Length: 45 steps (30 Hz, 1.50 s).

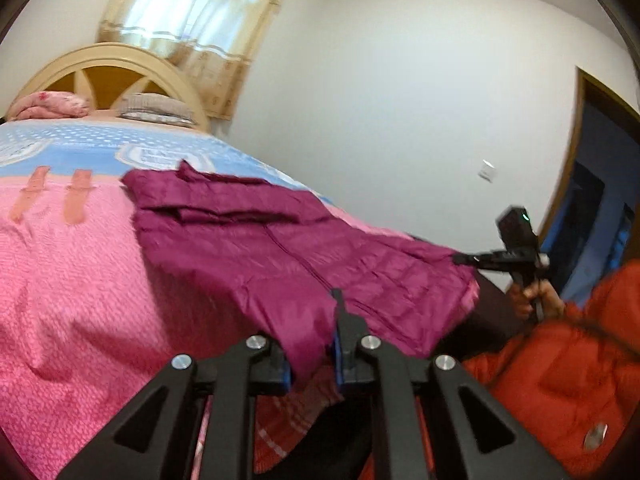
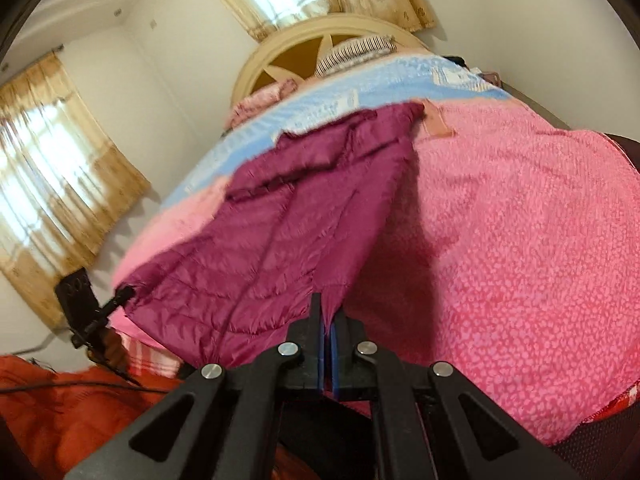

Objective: Fold large clothes

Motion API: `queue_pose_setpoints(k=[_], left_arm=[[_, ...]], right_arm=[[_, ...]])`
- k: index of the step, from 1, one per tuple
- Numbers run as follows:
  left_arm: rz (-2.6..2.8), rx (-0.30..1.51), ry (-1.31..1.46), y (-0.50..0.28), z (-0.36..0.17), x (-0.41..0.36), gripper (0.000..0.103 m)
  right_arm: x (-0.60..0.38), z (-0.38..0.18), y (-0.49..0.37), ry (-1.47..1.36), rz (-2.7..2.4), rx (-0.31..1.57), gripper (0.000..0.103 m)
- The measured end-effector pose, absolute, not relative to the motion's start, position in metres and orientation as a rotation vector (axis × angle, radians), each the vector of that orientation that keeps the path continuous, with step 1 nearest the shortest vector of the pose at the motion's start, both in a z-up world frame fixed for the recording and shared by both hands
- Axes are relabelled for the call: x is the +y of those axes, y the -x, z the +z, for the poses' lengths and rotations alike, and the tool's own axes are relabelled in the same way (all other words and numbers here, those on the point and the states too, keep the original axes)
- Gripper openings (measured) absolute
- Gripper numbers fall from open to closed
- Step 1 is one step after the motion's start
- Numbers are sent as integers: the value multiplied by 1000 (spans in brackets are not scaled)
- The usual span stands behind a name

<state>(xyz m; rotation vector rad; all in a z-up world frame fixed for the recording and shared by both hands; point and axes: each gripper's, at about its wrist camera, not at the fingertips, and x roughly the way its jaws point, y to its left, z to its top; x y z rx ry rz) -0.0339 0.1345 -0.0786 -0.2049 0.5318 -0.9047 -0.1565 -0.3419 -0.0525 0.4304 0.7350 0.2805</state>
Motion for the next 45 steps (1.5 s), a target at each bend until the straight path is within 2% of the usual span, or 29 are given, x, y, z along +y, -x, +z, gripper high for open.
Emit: queue_pose_setpoints(k=[6, 11, 14, 21, 24, 25, 26, 27, 28, 29, 30, 31, 32, 38, 41, 45], left_arm=[[-710, 647, 266, -33, -72, 136, 16], [-643, 732, 260, -92, -70, 122, 16], [-592, 813, 273, -131, -77, 113, 20], [-483, 996, 316, -203, -119, 99, 22], [-493, 1040, 352, -218, -123, 104, 29], [-518, 1045, 389, -222, -121, 110, 34], [-549, 1041, 428, -226, -117, 120, 45], [-559, 1032, 441, -227, -113, 126, 54], [-554, 989, 450, -226, -104, 137, 76], [-533, 937, 445, -223, -95, 147, 93], [-507, 872, 436, -219, -86, 158, 98], [-488, 799, 432, -212, -76, 172, 103], [-482, 750, 434, -206, -69, 183, 103], [-523, 708, 370, -181, -86, 190, 103], [-583, 759, 300, -178, -109, 164, 103], [-631, 757, 184, -184, -111, 129, 103]], right_arm=[[-356, -30, 117, -469, 298, 681, 1], [-366, -27, 51, -501, 284, 699, 1], [-376, -37, 2, -545, 262, 734, 1], [-387, -82, -88, -602, 190, 840, 2], [-398, -99, -107, -704, 176, 860, 4], [-404, -104, -110, -760, 187, 864, 5], [-413, -109, -111, -854, 221, 849, 6], [-420, -109, -110, -911, 250, 819, 13], [-426, -106, -108, -952, 277, 771, 18], [-433, -100, -103, -968, 293, 708, 38], [-438, -92, -97, -957, 282, 653, 67], [-441, -84, -90, -931, 255, 604, 79], [-443, -73, -82, -878, 227, 548, 89], [-396, -68, -85, -509, 316, 658, 89], [-370, -85, -99, -342, 271, 751, 89], [-349, -108, -111, -175, 276, 801, 89]])
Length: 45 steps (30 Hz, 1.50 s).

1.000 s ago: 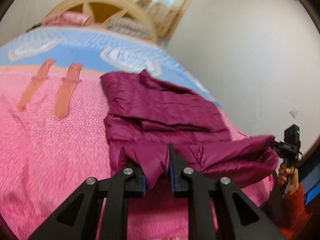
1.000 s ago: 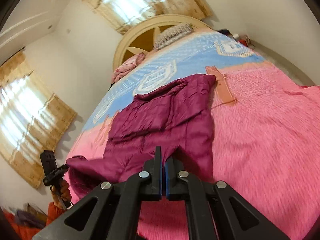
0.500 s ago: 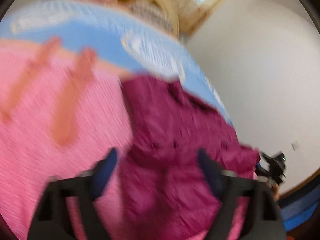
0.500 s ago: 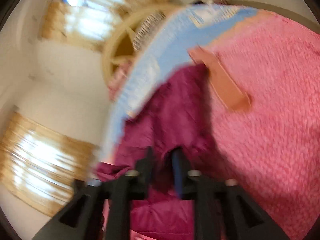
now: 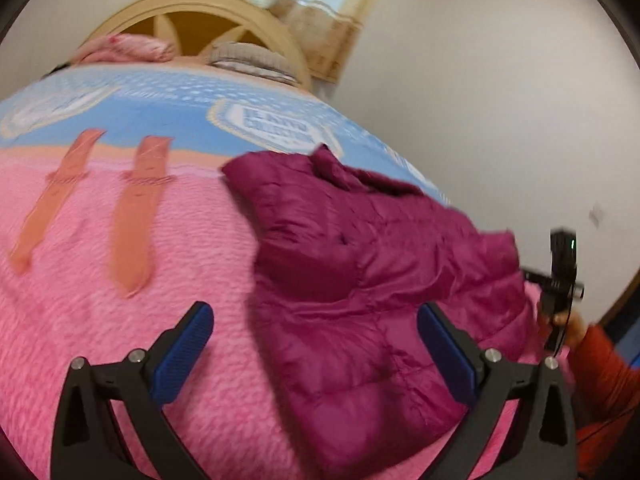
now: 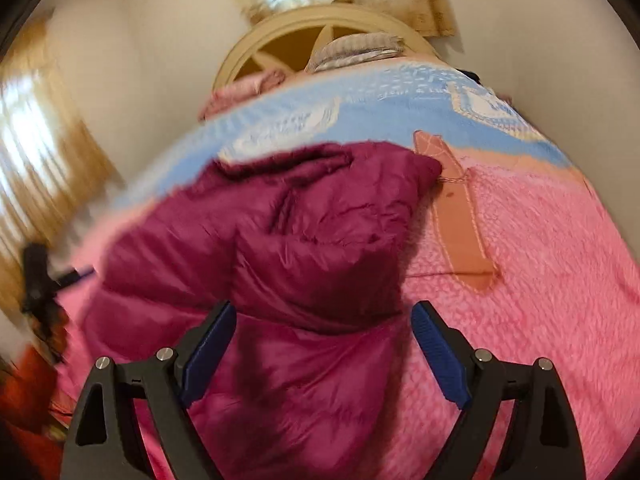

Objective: Fold large clothes

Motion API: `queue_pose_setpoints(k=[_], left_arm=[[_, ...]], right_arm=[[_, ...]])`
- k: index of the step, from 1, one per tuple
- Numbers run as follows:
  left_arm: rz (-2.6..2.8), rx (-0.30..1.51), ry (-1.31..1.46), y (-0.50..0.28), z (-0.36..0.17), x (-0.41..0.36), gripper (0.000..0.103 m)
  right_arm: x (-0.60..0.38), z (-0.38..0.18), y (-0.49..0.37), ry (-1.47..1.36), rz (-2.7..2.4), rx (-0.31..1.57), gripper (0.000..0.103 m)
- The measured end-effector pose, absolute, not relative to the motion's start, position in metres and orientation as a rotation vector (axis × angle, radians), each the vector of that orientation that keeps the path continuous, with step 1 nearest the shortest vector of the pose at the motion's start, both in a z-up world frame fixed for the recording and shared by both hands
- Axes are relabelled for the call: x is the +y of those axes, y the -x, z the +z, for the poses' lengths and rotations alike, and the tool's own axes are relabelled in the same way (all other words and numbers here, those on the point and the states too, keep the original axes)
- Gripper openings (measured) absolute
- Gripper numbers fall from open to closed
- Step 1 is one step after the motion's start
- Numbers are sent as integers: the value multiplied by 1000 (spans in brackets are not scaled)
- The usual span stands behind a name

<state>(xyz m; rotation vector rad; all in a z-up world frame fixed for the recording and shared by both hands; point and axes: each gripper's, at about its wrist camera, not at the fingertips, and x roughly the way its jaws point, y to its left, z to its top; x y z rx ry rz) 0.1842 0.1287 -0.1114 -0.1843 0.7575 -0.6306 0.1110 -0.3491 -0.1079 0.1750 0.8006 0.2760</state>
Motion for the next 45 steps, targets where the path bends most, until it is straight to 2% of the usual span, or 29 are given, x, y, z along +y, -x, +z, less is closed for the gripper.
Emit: queue_pose_setpoints(k=[1, 2, 3, 4, 5, 6, 8, 9, 10, 11, 13, 17, 23, 28, 35, 39, 45], left_arm=[[-641, 770, 168, -188, -113, 122, 103], [-648, 782, 156, -191, -114, 117, 103], [-642, 796, 138, -196, -115, 111, 103], [-624, 811, 123, -202, -118, 107, 102], [-609, 829, 129, -208, -122, 105, 95], [-610, 843, 154, -210, -125, 107, 89], [-615, 863, 224, -210, -130, 114, 55], [-618, 861, 247, -207, -132, 116, 48], [-616, 845, 266, -202, -132, 120, 28], [-611, 818, 272, -194, -129, 123, 14], [-609, 756, 277, -178, -120, 128, 9], [-592, 584, 276, -132, -89, 128, 8], [-546, 487, 252, -100, -54, 126, 8], [-495, 447, 275, -106, -37, 132, 8], [-431, 465, 280, -174, -9, 119, 8], [-382, 482, 234, -221, 5, 98, 8], [-254, 530, 127, -298, -14, 53, 8]], right_arm=[[-347, -112, -112, -159, 283, 806, 87], [-343, -114, -114, -141, 281, 809, 76], [-341, -117, -117, -129, 272, 811, 54], [-342, -118, -120, -129, 262, 817, 42], [-345, -118, -120, -150, 268, 819, 31], [-348, -118, -116, -179, 269, 812, 25], [-350, -115, -110, -205, 255, 792, 16], [-349, -112, -103, -212, 248, 775, 11], [-347, -108, -98, -213, 233, 754, 10], [-346, -102, -91, -211, 213, 730, 9], [-342, -89, -75, -211, 174, 682, 9], [-324, -61, -45, -203, 106, 565, 8], [-296, -18, -2, -135, 6, 400, 8], [-283, 7, 13, -73, -64, 310, 8], [-280, 36, -25, -25, -96, 251, 8], [-284, 48, -78, -9, -122, 237, 8], [-293, 23, -169, 22, -219, 310, 8]])
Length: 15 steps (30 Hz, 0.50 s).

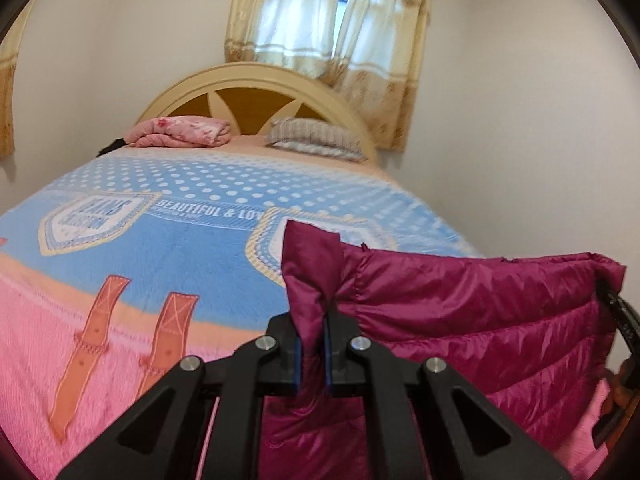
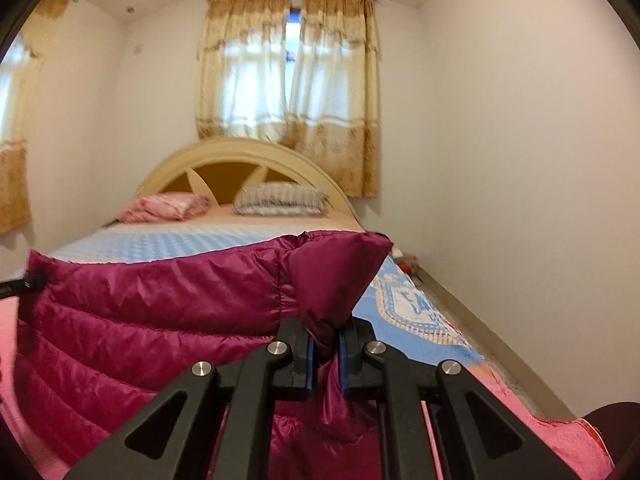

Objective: Fold large clothes

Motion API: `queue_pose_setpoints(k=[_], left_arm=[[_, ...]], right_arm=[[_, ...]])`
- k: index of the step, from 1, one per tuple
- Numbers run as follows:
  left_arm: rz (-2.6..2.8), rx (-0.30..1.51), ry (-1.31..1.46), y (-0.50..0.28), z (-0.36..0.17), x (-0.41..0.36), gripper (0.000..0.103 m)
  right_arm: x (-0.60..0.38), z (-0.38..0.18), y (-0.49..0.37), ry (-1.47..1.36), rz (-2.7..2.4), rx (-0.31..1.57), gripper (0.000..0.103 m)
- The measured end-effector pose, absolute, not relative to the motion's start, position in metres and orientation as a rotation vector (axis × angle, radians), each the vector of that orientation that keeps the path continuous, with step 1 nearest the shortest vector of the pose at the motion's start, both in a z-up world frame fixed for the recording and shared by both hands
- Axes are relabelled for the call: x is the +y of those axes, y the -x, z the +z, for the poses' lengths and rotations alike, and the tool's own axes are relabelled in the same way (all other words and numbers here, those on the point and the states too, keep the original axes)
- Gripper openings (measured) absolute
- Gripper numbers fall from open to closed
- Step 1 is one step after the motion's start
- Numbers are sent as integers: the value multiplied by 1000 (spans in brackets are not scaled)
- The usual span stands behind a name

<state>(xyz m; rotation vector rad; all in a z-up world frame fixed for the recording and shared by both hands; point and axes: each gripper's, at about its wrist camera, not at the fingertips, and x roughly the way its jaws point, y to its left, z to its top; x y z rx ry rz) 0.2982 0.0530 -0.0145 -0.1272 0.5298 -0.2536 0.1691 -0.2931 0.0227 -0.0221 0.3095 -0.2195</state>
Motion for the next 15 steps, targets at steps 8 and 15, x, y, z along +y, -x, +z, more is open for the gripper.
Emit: queue_pose_setpoints(k=[8, 15], left_arm=[[-100, 650, 6, -360, -72, 14, 8], [-14, 771, -90, -389, -112, -5, 10]], right_arm=[[-304, -45, -267, 56, -299, 481, 7], [-318, -87, -307, 36, -304, 616, 7]])
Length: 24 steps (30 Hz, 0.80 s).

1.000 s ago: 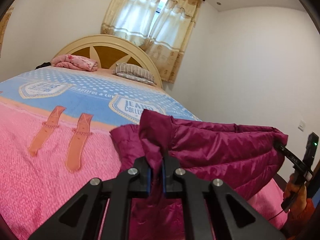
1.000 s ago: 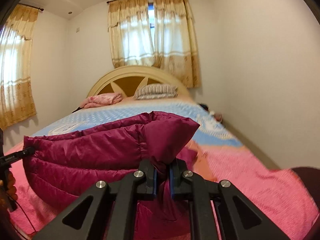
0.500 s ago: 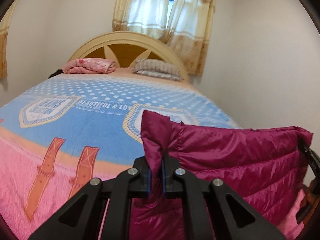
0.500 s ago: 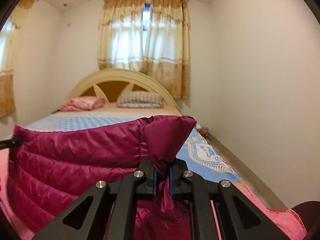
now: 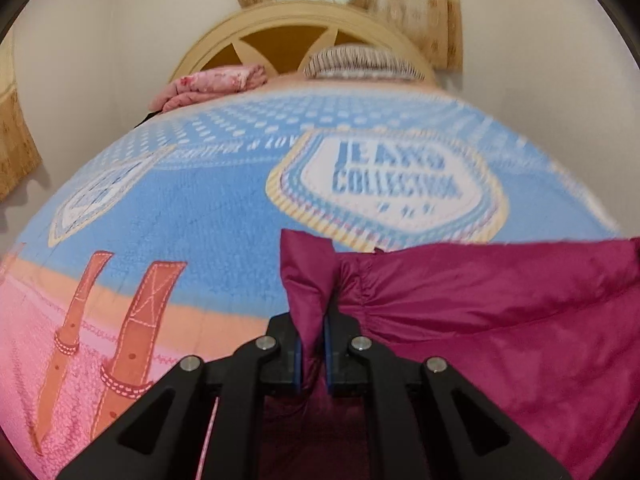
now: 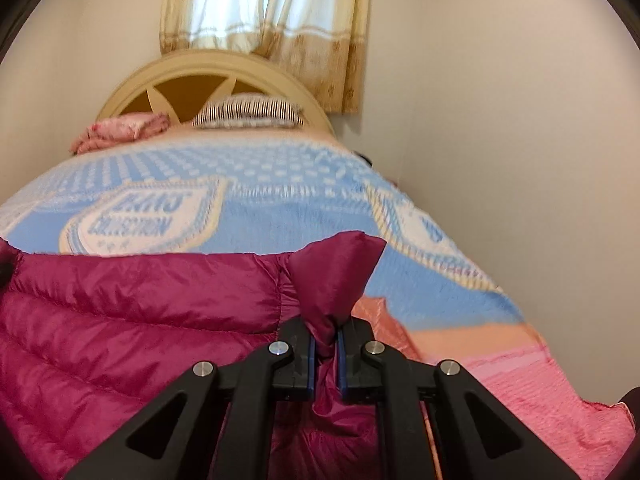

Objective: Fold large clothes

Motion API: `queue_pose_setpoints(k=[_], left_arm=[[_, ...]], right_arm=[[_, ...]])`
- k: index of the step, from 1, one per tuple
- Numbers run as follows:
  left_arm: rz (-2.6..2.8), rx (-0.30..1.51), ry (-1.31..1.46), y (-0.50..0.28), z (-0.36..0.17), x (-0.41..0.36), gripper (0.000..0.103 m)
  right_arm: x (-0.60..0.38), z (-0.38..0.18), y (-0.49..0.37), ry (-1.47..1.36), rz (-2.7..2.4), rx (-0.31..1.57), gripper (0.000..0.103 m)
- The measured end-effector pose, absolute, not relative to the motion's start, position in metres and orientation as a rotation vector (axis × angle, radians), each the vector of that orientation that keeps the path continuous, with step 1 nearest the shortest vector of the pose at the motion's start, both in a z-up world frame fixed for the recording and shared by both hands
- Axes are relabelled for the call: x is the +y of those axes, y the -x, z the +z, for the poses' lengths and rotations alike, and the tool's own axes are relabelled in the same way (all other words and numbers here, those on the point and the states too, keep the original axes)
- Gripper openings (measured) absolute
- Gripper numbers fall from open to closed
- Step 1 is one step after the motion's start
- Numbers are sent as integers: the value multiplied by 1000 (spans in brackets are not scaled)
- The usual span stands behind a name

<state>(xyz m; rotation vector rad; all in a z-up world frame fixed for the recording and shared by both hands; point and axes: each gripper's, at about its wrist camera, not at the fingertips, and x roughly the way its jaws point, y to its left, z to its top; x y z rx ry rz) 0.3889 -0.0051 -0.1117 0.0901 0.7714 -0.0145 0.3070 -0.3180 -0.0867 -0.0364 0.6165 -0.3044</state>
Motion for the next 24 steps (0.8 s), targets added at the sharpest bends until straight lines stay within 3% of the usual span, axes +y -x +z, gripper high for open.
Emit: queue_pose_setpoints(k=[8, 24], left_arm=[[98, 844, -318, -397, -140, -39, 11], [37, 854, -229, -316, -140, -3, 10]], right_arm=[[-319, -134, -349, 48, -266, 895, 11], [-324, -135, -273, -104, -128, 902, 11]])
